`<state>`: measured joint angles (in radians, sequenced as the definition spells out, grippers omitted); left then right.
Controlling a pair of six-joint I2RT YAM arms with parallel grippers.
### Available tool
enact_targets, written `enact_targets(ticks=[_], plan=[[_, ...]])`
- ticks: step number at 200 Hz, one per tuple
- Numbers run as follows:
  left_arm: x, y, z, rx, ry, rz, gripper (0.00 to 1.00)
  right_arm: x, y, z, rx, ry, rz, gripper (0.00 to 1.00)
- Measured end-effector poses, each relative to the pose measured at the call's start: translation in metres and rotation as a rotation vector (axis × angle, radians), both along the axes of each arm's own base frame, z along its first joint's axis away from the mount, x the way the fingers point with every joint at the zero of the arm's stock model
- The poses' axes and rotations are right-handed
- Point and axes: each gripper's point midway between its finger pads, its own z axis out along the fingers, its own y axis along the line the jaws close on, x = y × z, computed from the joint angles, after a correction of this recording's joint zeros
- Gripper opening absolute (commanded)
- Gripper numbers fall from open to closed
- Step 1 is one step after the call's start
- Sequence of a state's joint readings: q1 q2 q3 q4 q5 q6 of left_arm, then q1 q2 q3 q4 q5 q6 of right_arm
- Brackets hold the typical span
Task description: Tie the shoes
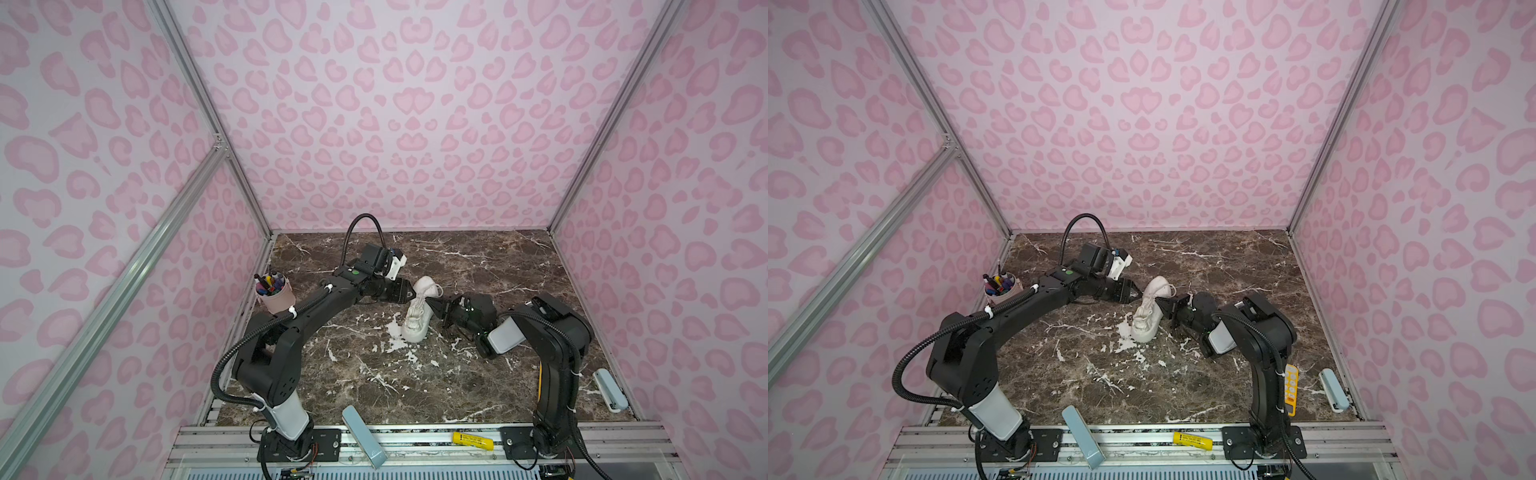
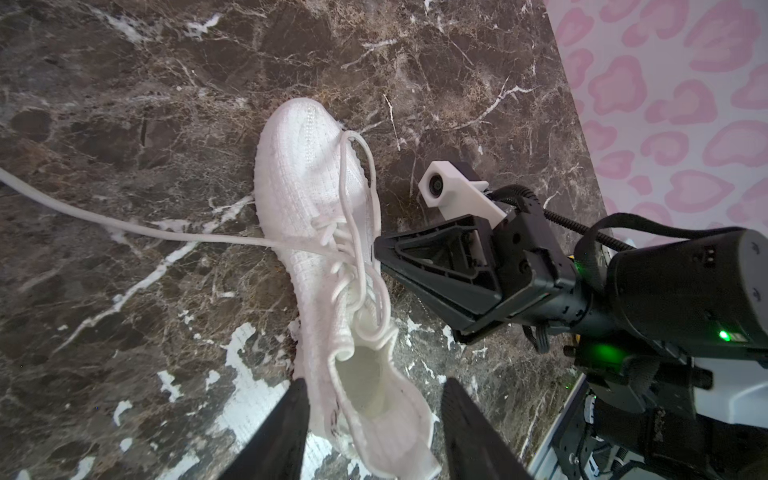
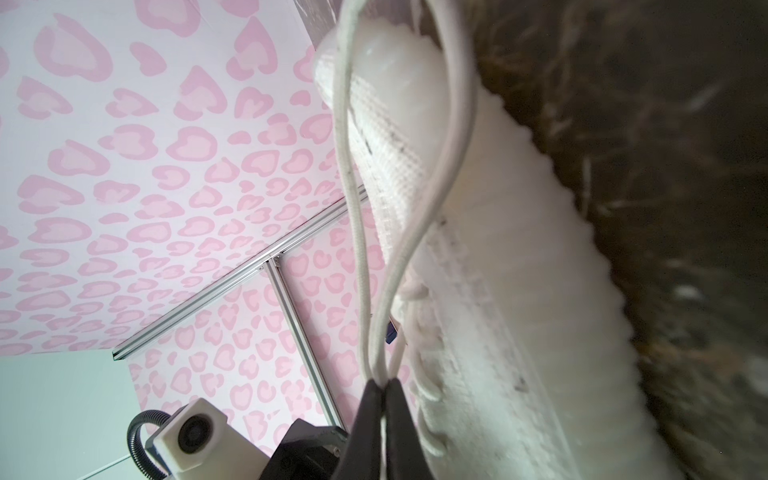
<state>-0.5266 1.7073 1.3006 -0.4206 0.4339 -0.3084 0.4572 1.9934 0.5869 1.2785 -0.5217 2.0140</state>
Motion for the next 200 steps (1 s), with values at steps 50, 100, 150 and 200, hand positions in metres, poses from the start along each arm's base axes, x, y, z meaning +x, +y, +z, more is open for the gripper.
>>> enact_targets(ticks=[50, 100, 150, 200], plan=[[-0.005, -0.002, -0.005, 0.002, 0.015, -0.011, 0.52, -0.005, -0.002, -0.002, 0.0, 0.006, -0.018, 0.06], [-0.008, -0.002, -0.01, 0.004, 0.026, -0.015, 0.52, -0.009, -0.002, -0.004, 0.018, 0.009, -0.04, 0.06], [-0.009, -0.002, -0.012, 0.006, 0.033, -0.017, 0.52, -0.004, -0.012, 0.001, 0.03, -0.007, -0.121, 0.06], [-0.011, 0.0, -0.017, 0.011, 0.041, -0.017, 0.51, -0.002, -0.015, 0.004, 0.024, -0.016, -0.154, 0.06]])
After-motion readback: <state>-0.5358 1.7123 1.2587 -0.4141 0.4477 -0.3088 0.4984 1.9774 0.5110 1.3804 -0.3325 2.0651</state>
